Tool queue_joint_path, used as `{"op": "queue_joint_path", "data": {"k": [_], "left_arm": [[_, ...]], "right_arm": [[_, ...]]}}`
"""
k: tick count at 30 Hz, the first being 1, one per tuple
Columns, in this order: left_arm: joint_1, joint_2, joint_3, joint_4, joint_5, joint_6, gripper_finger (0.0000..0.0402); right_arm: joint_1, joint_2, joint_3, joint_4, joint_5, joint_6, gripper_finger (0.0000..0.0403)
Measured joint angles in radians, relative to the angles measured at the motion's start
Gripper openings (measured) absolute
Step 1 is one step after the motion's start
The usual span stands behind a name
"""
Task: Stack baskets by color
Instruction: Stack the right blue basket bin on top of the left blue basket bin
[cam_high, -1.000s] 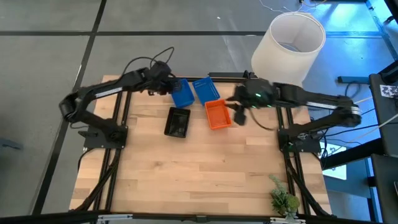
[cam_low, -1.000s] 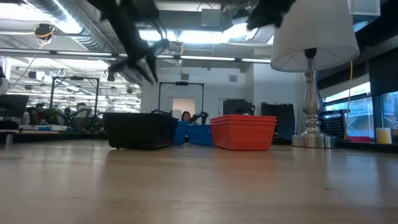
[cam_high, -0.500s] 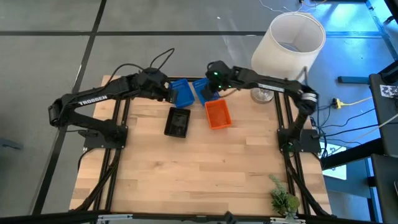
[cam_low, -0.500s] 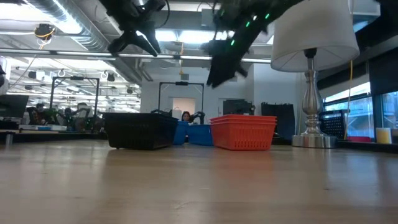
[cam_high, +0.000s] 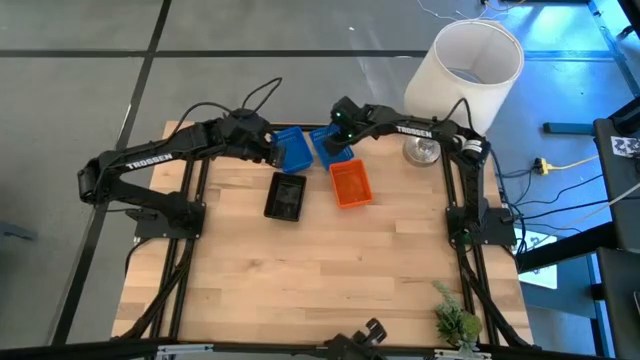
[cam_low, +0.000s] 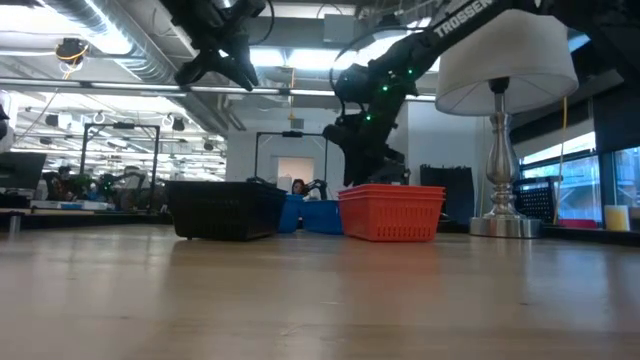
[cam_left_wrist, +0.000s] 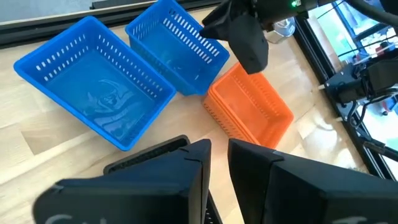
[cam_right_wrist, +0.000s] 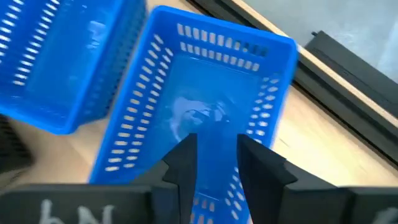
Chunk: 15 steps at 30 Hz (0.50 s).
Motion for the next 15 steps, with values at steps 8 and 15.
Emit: {"op": "queue_joint_path", "data": {"k": [8,15], "left_arm": [[0.0,0.0,0.0,-0.01,0.004,0.0,0.0046],[0.0,0.0,0.0,-0.021,0.004,0.0,0.0046]], "right_arm": [[-0.022,-0.011,-0.01,-0.061,0.066,0.052,0.011],[-0.033,0.003,-0.013,-0.043,0.022,0.048,0.011]]}}
